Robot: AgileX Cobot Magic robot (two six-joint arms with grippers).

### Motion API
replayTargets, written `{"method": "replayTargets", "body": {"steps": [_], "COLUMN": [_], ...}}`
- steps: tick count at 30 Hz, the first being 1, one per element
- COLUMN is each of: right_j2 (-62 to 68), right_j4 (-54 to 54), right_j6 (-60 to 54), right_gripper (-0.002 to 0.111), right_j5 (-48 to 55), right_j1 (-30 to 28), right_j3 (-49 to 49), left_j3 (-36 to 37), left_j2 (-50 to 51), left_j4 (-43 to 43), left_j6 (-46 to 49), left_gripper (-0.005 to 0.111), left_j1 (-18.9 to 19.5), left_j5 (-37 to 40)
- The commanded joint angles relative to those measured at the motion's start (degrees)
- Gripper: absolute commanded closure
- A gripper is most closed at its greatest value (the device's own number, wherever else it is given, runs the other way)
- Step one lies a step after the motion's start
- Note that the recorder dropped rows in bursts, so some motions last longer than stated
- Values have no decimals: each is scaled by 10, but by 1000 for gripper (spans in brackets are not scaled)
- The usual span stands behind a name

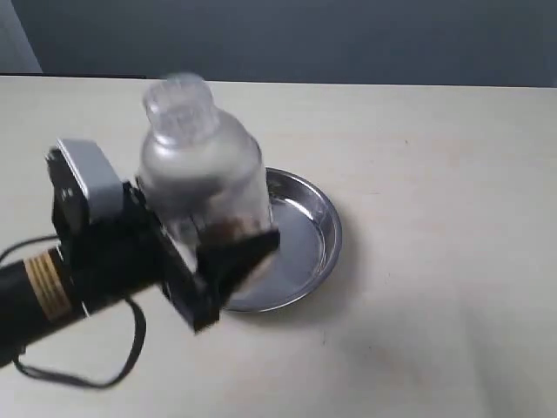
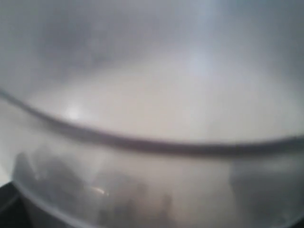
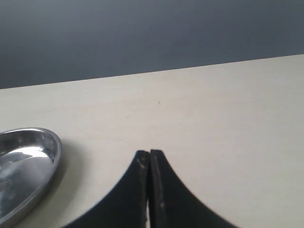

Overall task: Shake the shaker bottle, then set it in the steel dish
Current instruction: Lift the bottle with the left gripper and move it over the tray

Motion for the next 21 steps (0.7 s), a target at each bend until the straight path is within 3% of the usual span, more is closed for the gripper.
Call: {"method": "replayTargets", "body": {"steps": [1,2,3,4,6,7,8,10,12,13,15,16,17,19,20,21], "right_j2": [2,2,2,2,2,2,2,2,2,2,2,2,2,2,2,2], "right_j4": [0,0,0,0,0,0,0,0,0,0,0,0,0,0,0,0], "right_j6": [-2,-2,-2,-2,-2,-2,-2,-2,-2,-2,-2,-2,-2,-2,-2,-2], "right_gripper": [109,109,109,109,109,109,109,109,109,109,109,109,109,109,109,109], "right_j5": [-9,-9,-9,-9,-9,-9,-9,-9,-7,-7,-7,-7,-7,-7,-7,-7], "right_j1": [1,1,1,1,1,1,1,1,1,1,1,1,1,1,1,1], "right_j3": [1,1,1,1,1,1,1,1,1,1,1,1,1,1,1,1], "left_j3": [-84,-106,-132,-160,-208,-222,-233,-243,-244,-244,-243,-239,-233,-227,-227,-231], "left_j2": [-63,-63,-65,-66,-61,-56,-47,-21,-5,-7,-22,-23,-18,-3,-1,-8], "left_j4": [-374,-392,-311,-150,127,139,95,-150,-345,-299,-83,-51,-97,-288,-305,-223], "left_j6": [216,237,233,190,1,-20,2,118,124,122,118,117,117,87,64,64], "left_gripper": [106,106,106,106,106,106,106,106,106,106,106,106,106,106,106,106], "left_j1": [8,9,6,-6,-49,-50,-40,25,62,57,19,16,36,90,85,58], "left_j5": [157,183,239,297,369,389,415,406,390,408,463,465,444,416,444,486]}}
